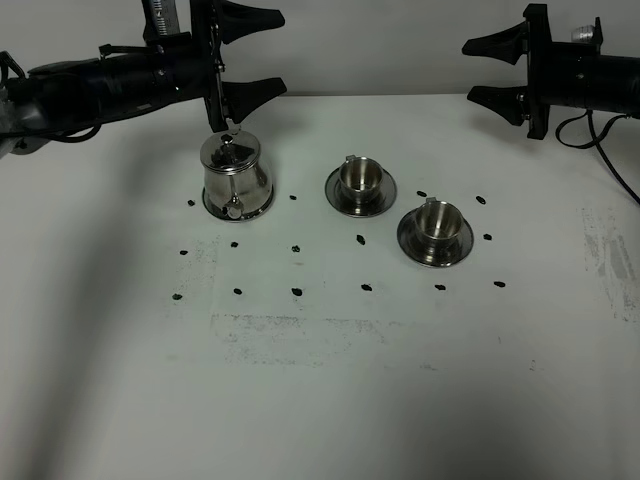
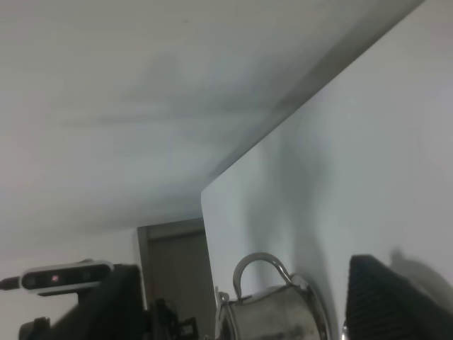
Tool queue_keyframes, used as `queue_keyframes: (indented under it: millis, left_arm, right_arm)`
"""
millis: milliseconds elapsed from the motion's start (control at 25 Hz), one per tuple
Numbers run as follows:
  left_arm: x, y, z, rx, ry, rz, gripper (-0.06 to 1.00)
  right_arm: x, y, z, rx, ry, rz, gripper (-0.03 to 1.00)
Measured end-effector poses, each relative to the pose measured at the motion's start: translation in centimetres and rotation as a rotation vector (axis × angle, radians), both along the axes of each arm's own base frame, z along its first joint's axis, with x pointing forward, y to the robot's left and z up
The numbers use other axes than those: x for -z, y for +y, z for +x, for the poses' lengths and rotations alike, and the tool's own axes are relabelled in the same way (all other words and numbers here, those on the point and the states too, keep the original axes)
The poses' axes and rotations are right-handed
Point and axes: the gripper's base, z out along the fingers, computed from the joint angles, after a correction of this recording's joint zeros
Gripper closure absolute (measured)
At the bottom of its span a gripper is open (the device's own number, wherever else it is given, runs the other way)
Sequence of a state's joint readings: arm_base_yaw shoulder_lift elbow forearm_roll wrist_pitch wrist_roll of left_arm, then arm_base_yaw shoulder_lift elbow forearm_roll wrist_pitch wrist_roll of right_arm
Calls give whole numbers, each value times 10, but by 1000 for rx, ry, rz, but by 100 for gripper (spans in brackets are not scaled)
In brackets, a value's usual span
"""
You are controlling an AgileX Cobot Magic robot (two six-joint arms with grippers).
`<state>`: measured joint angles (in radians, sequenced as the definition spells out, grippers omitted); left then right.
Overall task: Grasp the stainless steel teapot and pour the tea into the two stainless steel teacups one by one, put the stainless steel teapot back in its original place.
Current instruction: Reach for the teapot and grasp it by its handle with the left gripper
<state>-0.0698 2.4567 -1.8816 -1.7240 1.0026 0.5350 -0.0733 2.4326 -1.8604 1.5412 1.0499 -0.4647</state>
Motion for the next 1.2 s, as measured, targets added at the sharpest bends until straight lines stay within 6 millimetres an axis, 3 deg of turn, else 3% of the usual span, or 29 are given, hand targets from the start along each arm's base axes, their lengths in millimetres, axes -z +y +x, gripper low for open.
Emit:
queue_keyframes:
  millis: [320, 480, 640, 880, 1080, 1200]
  left_arm:
    - [0, 0, 0, -2, 4, 0, 19]
    - [-1, 0, 0, 14, -73, 46, 20]
    - [-17, 1, 1, 69, -190, 324, 27]
    - [-60, 7, -2, 108, -319, 872, 32]
    - [-71, 10, -14, 206, -315, 1170, 32]
    - [-87, 12, -23, 230, -324, 1251, 32]
  right_arm:
    - [1, 0, -1, -6, 3, -14, 38]
    - [1, 0, -1, -30, -70, -58, 39]
    - [-2, -2, -1, -96, -246, -247, 44]
    - [-26, -17, -3, -192, -430, -796, 50]
    - [-42, -22, -16, -303, -360, -1062, 50]
    - [-63, -30, -28, -326, -281, -1159, 50]
